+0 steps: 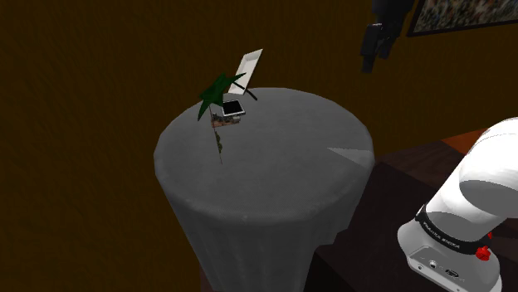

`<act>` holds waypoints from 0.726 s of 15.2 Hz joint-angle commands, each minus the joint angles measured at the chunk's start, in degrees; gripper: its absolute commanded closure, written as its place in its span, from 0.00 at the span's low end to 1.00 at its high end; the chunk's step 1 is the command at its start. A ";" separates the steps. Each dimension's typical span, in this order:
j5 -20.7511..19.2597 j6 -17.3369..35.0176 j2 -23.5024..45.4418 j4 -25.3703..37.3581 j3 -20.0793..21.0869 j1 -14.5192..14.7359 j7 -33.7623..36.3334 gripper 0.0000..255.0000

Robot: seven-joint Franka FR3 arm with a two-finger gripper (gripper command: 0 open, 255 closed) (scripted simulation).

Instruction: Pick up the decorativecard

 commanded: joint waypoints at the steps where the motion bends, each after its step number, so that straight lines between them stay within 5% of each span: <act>1: 0.00 0.00 0.00 0.00 0.00 0.00 0.00 0.00; 11: 6.14 17.49 15.39 1.72 -4.73 8.80 -16.11 0.00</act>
